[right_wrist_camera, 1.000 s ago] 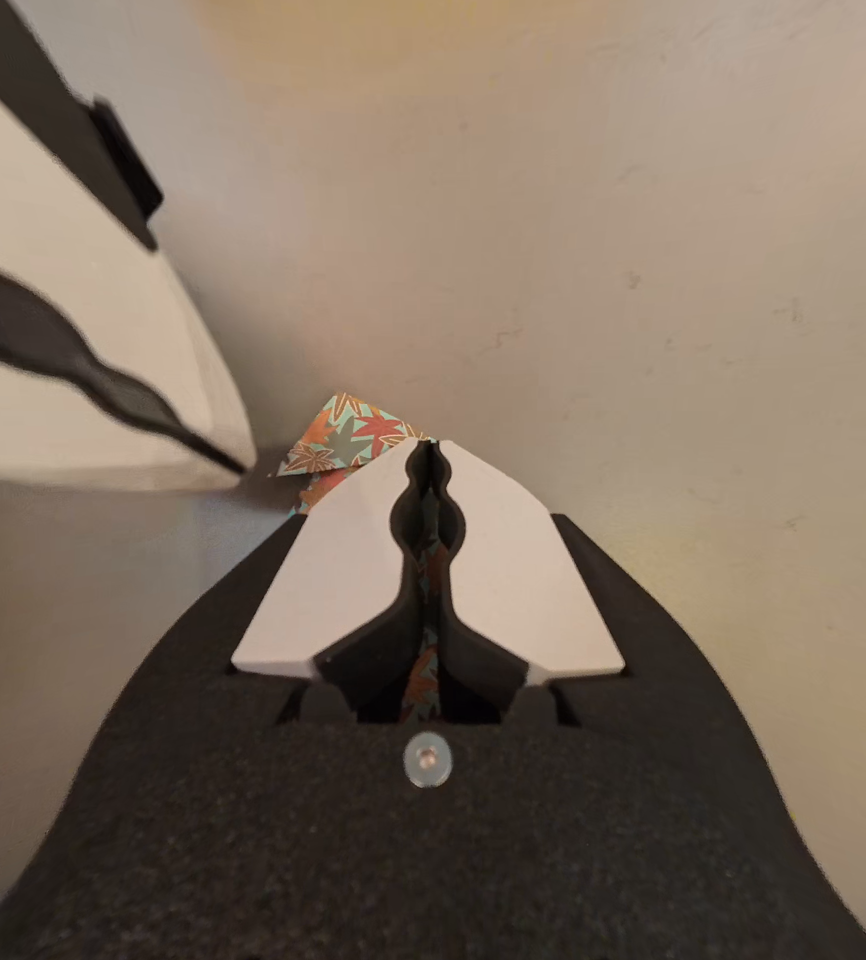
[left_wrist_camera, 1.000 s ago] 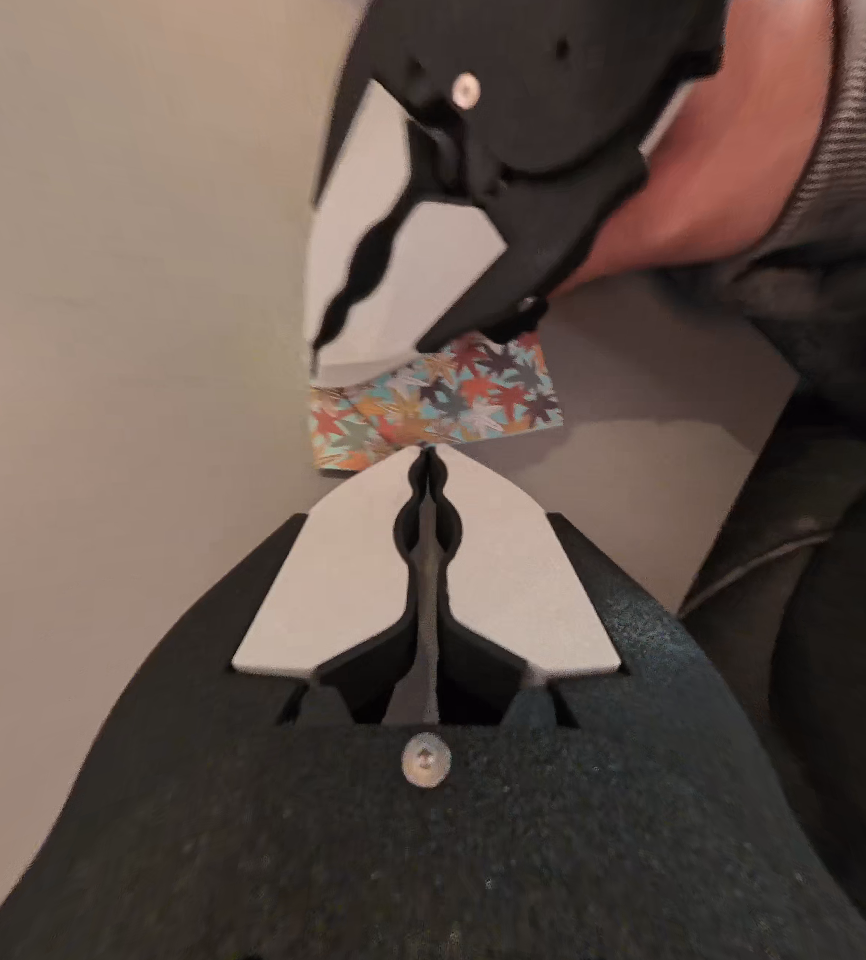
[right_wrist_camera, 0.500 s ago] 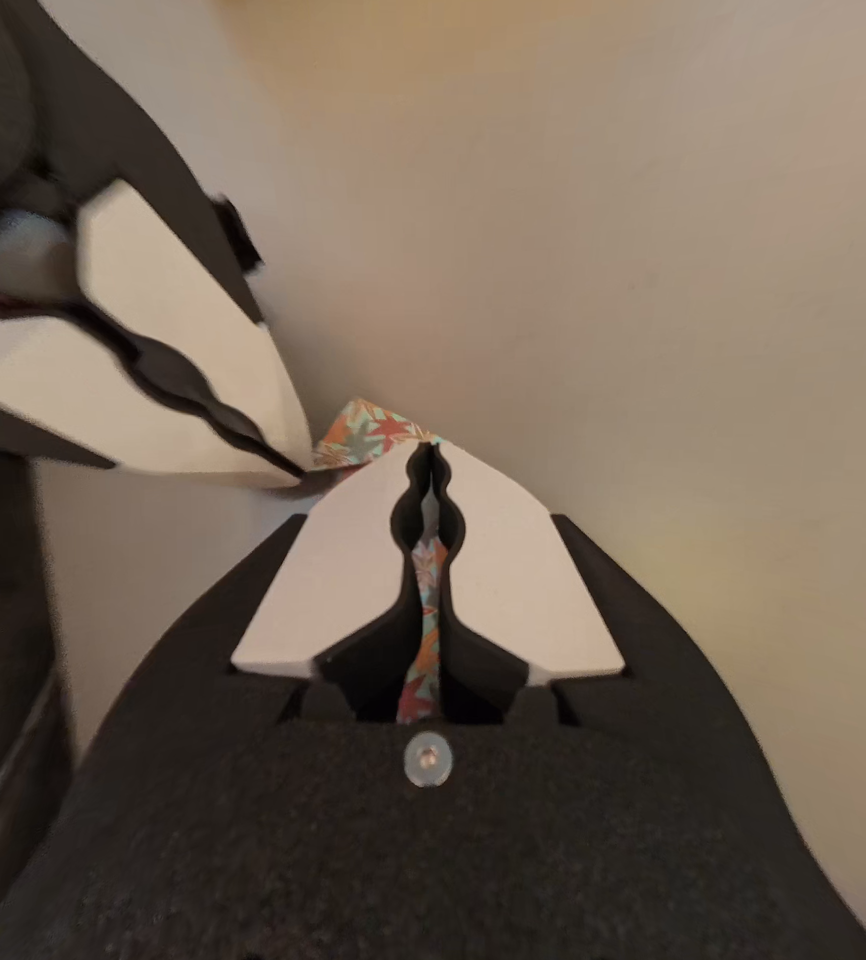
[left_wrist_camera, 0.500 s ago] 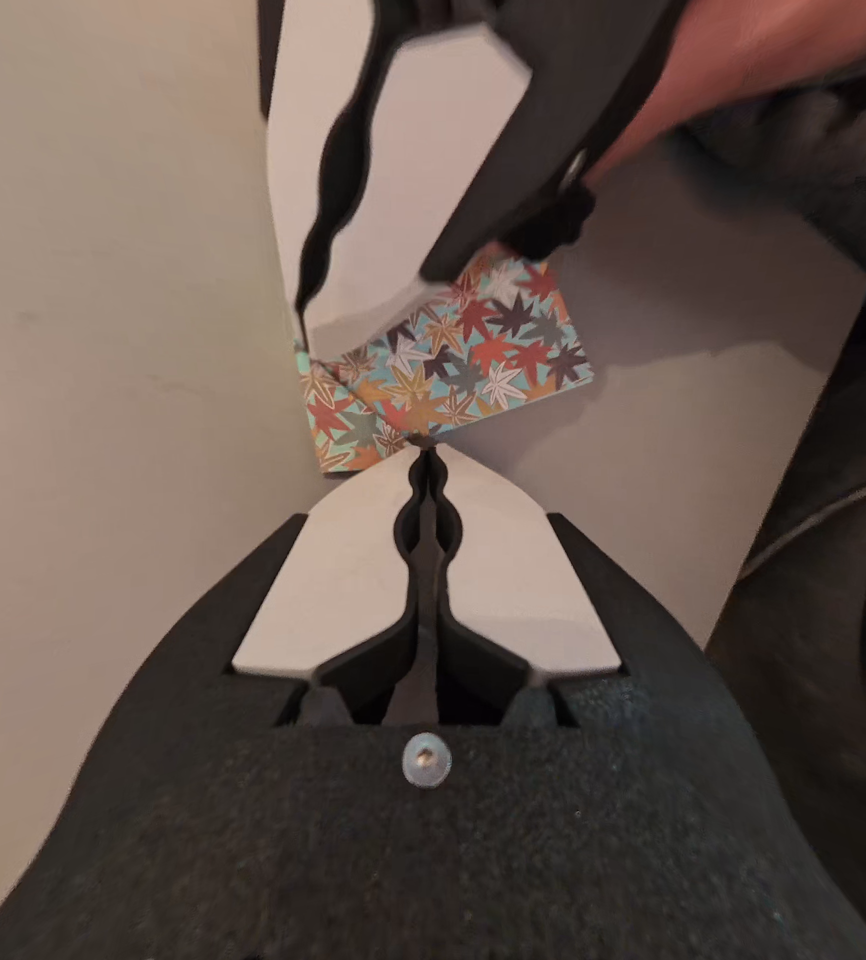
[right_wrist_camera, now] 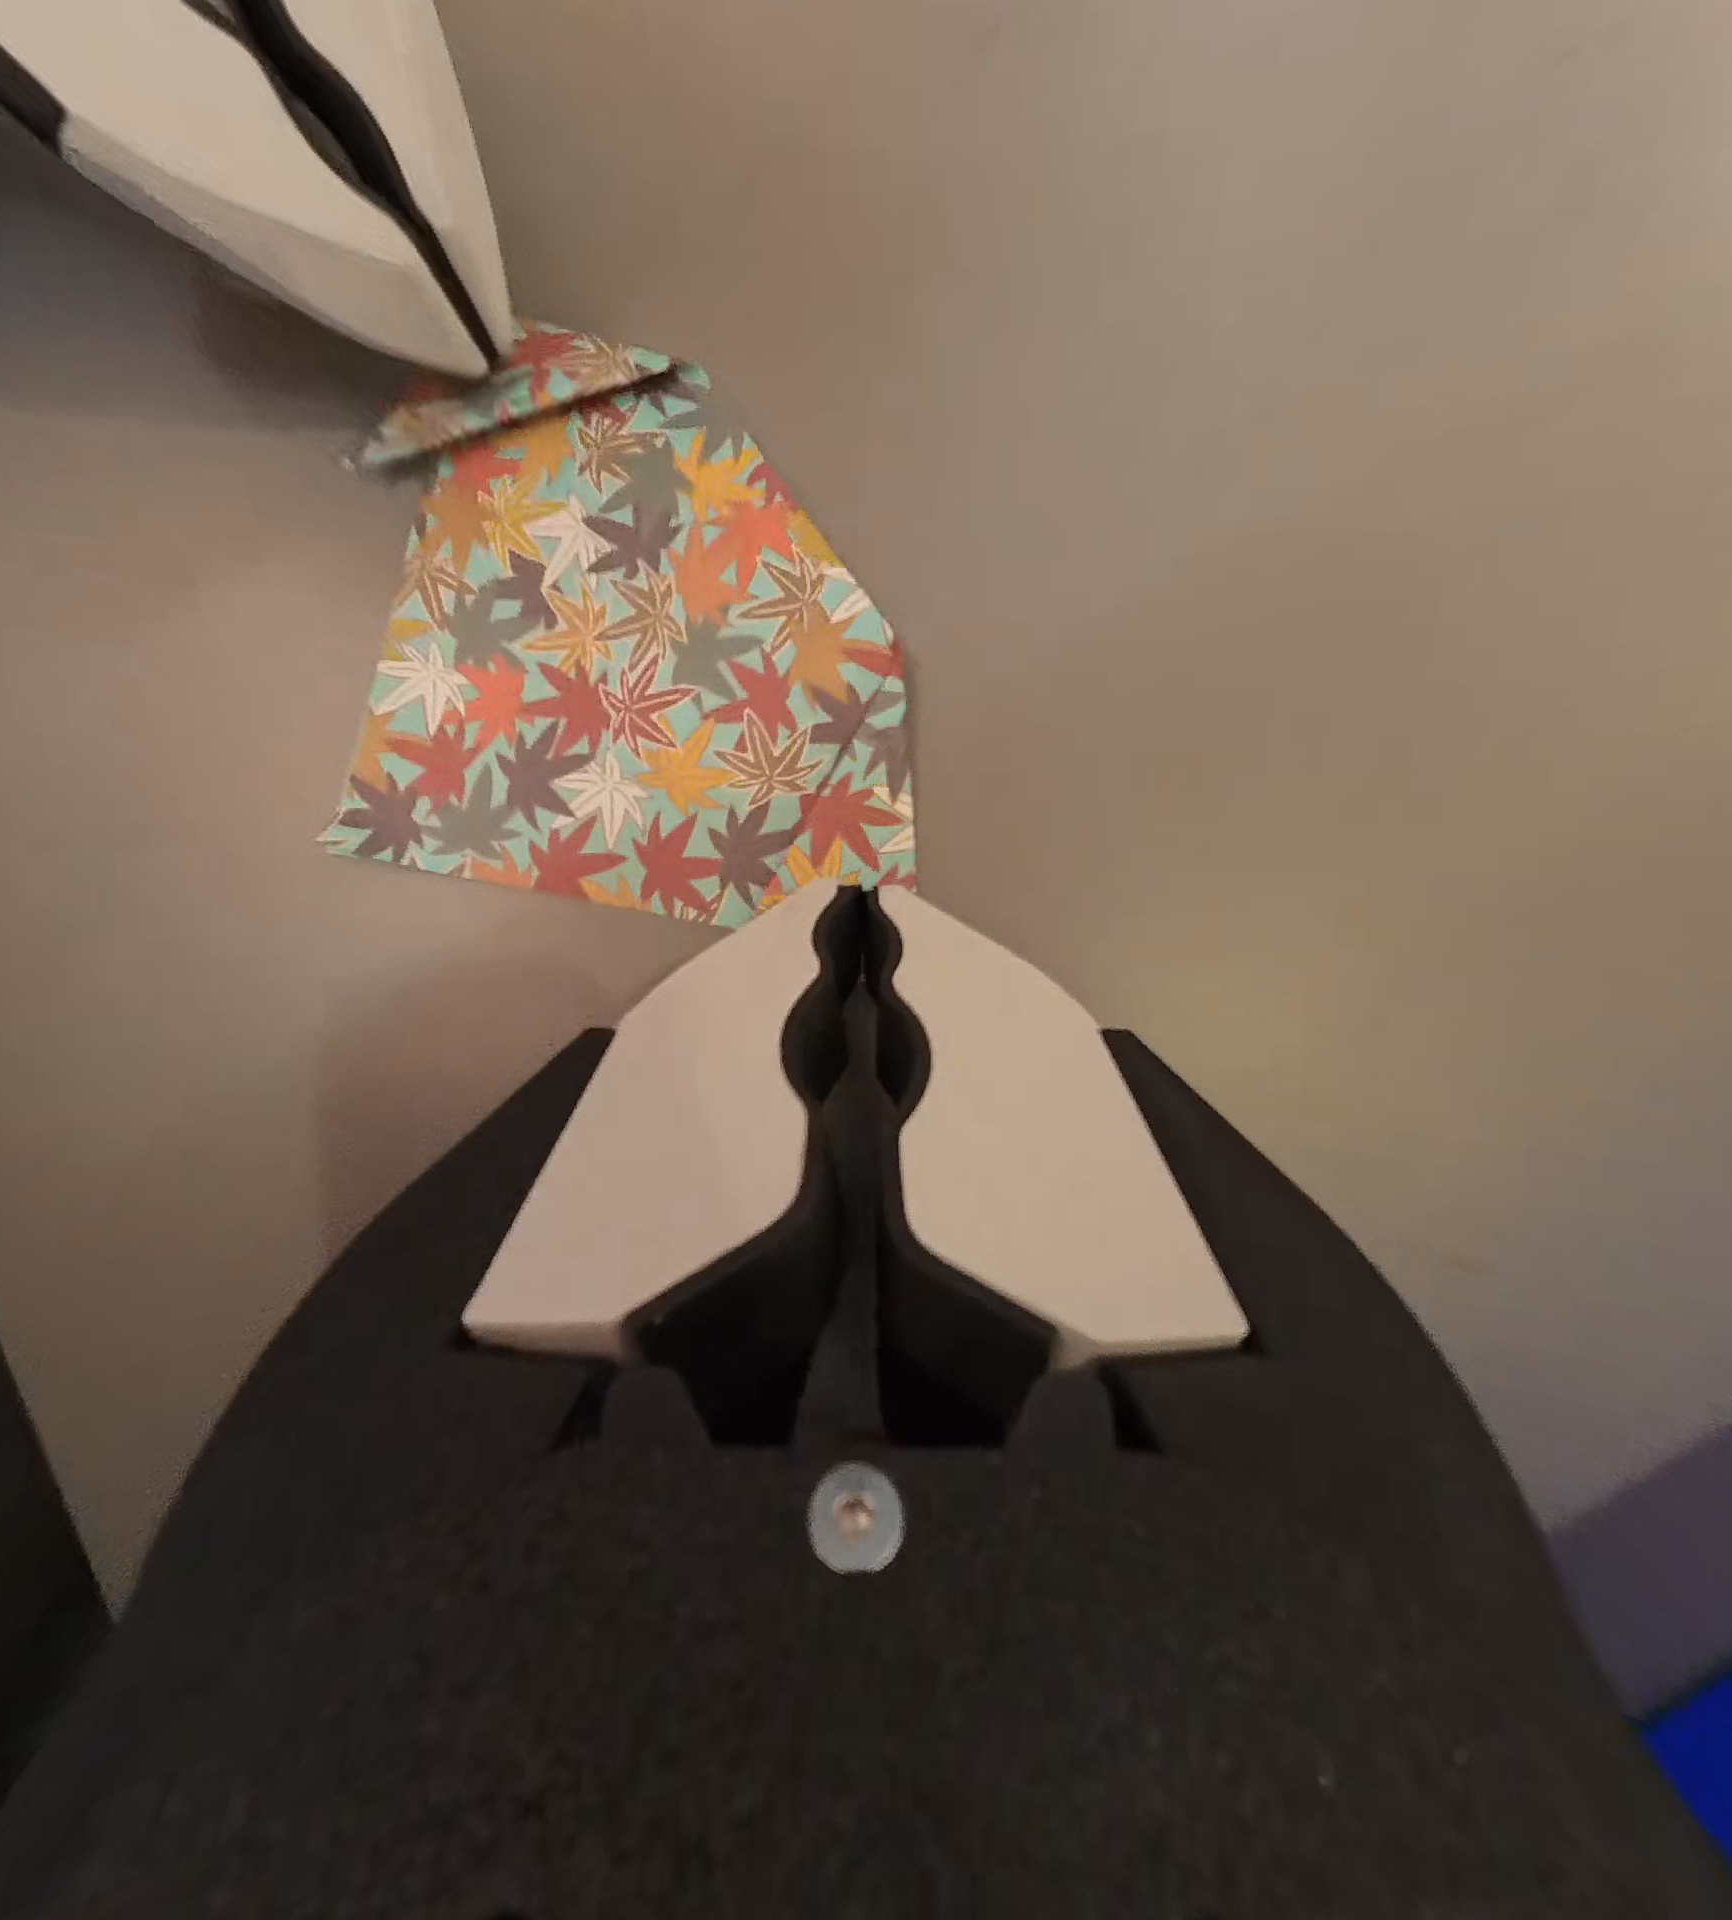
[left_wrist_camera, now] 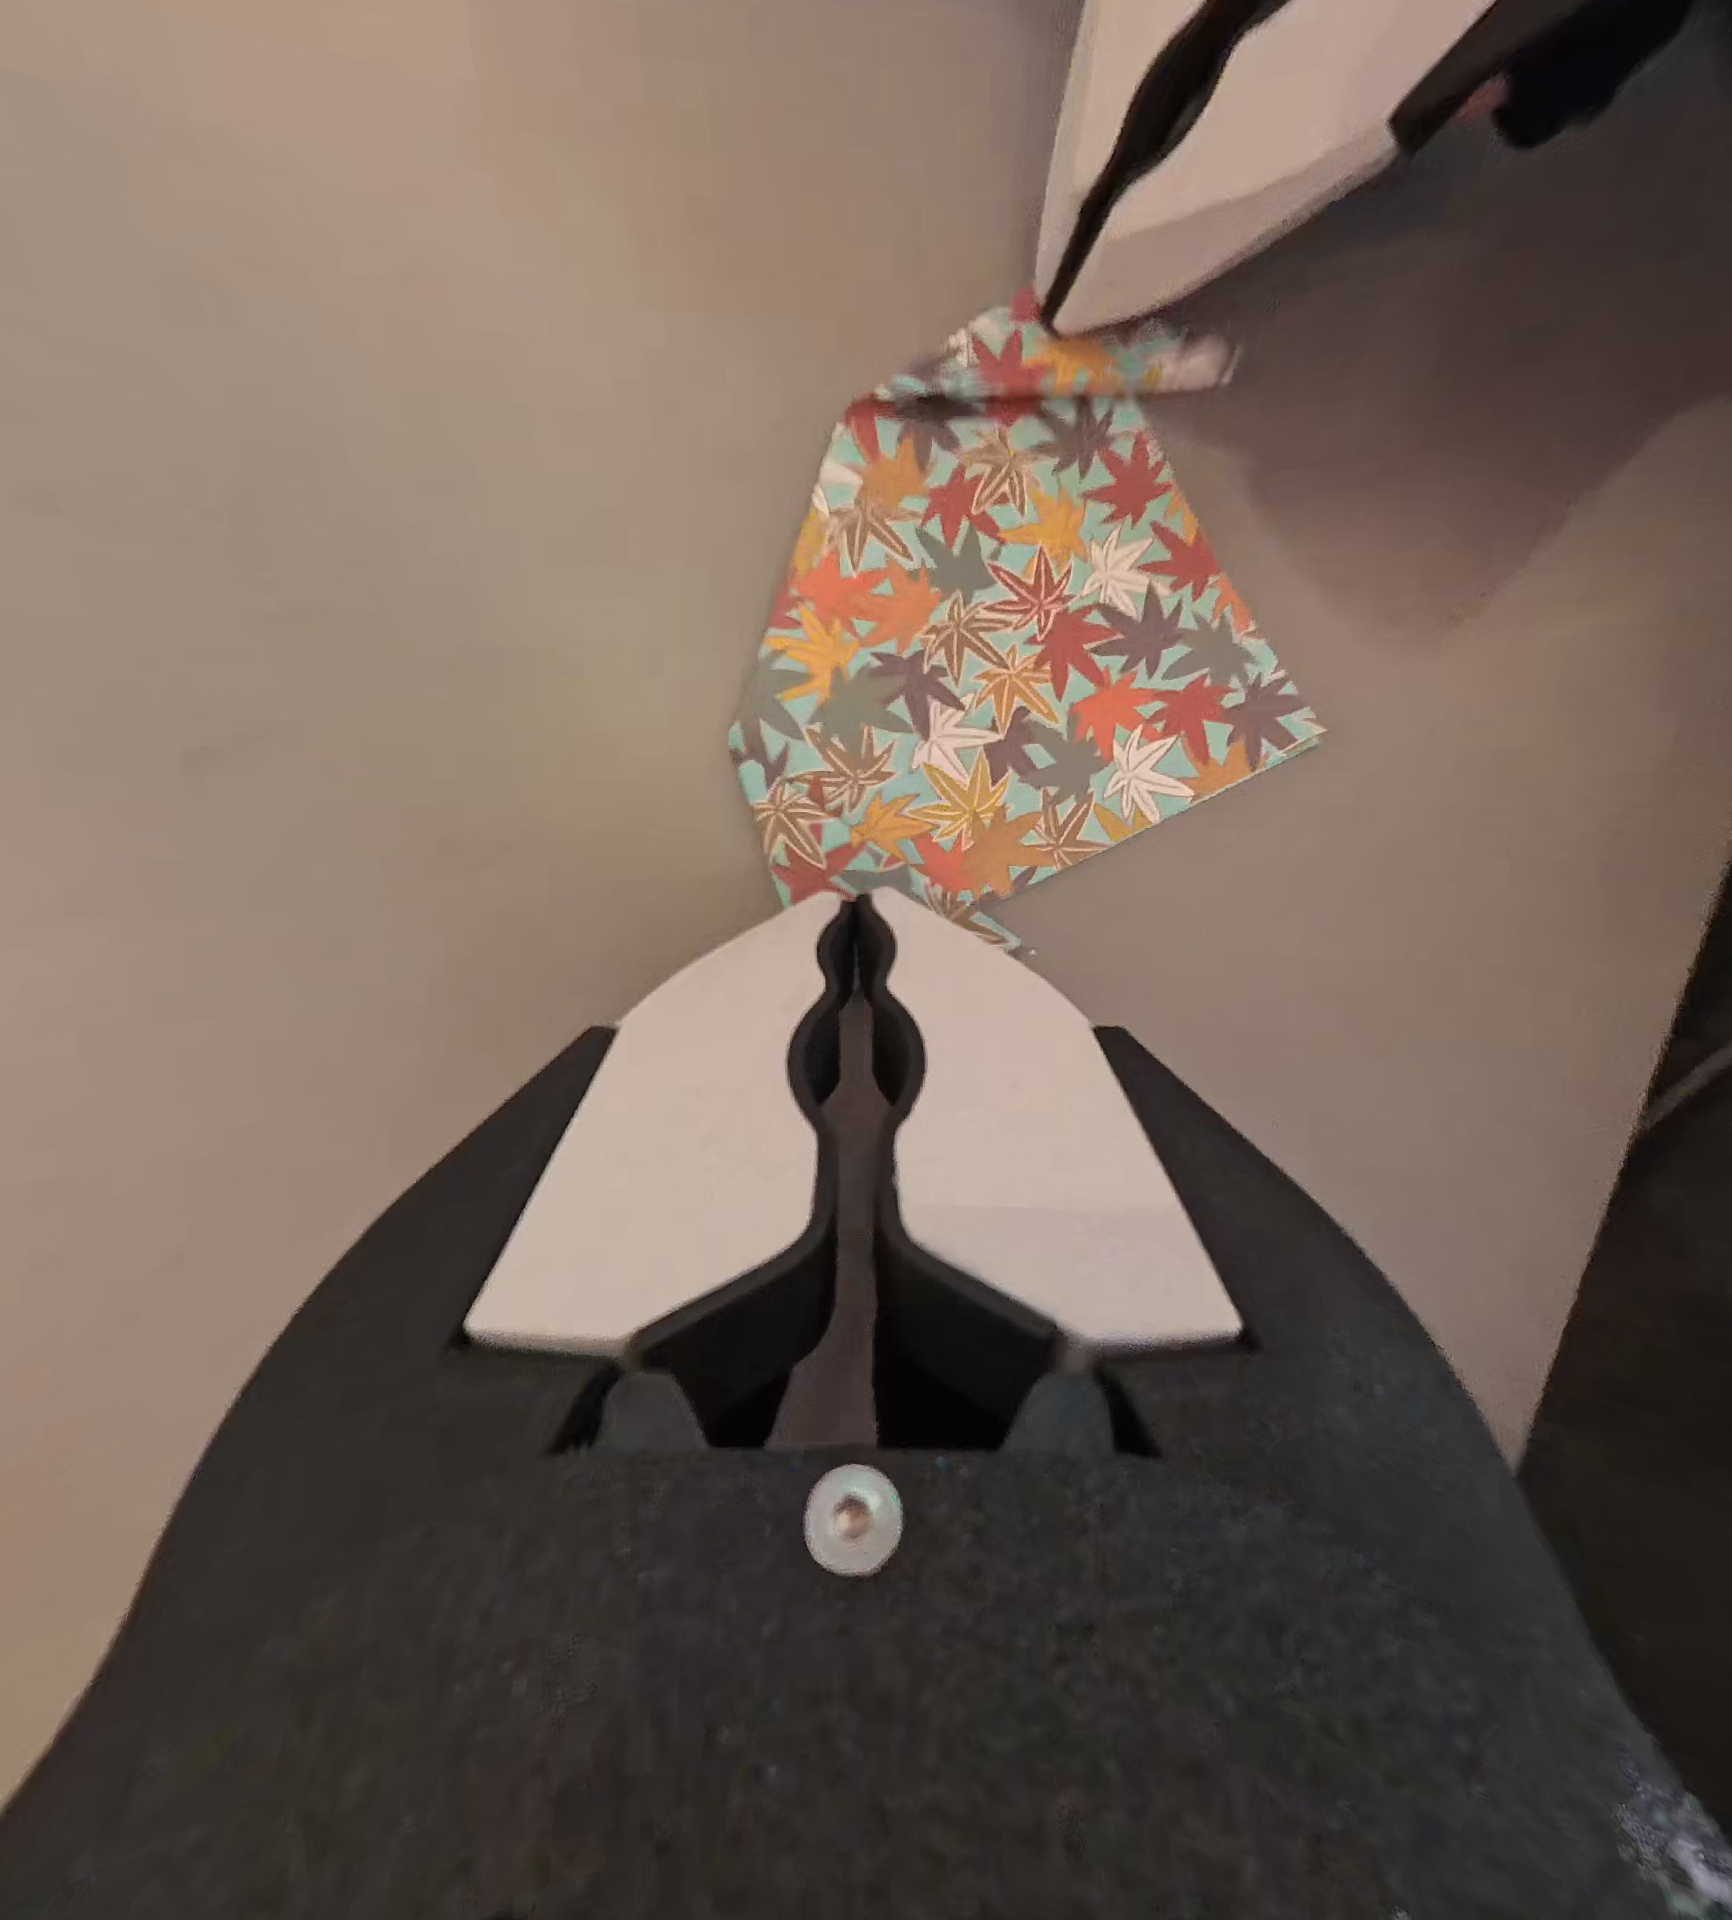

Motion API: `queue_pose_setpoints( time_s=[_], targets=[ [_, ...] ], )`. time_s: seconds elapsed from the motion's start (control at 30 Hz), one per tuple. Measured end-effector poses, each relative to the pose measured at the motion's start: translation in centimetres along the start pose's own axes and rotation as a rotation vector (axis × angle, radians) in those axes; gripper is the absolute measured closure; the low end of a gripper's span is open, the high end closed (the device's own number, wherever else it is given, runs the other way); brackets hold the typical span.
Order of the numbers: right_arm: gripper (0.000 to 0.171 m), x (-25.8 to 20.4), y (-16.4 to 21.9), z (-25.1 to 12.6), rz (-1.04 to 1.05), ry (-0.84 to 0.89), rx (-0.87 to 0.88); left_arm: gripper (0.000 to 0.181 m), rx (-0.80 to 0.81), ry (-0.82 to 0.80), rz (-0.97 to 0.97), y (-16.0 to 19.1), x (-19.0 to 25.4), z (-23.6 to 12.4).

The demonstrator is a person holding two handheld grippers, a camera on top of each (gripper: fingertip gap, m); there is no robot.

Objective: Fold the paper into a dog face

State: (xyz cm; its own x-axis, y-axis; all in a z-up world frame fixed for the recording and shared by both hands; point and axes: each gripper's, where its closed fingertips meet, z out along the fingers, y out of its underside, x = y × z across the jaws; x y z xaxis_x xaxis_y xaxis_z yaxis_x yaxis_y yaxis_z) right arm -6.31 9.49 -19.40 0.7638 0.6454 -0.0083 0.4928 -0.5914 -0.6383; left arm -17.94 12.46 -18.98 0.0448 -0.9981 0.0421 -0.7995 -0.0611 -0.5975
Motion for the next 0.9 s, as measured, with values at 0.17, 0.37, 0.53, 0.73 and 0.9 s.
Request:
queue_pose_setpoints(
  time_s=[0.17, 0.37, 0.53, 0.73, 0.9],
  targets=[
    [0.171, 0.0, -0.2, 0.2, 0.043, -0.037, 0.018, 0.181, -0.002, 0.001, -0.019, 0.0, 0.4, 0.4],
    [0.171, 0.0, -0.2, 0.2, 0.045, -0.029, 0.054, 0.181, 0.015, -0.011, -0.030, 0.1, 0.6, 0.4],
    [0.171, 0.0, -0.2, 0.2, 0.040, -0.021, 0.058, 0.181, 0.028, -0.015, -0.039, 0.1, 0.7, 0.5],
    [0.171, 0.0, -0.2, 0.2, 0.039, -0.019, 0.059, 0.181, 0.025, -0.027, -0.031, 0.1, 0.8, 0.5],
    [0.171, -2.4, -2.2, -1.0, -0.046, -0.099, 0.113, 0.181, 0.017, -0.049, -0.042, 0.1, 0.6, 0.5]
  ],
)
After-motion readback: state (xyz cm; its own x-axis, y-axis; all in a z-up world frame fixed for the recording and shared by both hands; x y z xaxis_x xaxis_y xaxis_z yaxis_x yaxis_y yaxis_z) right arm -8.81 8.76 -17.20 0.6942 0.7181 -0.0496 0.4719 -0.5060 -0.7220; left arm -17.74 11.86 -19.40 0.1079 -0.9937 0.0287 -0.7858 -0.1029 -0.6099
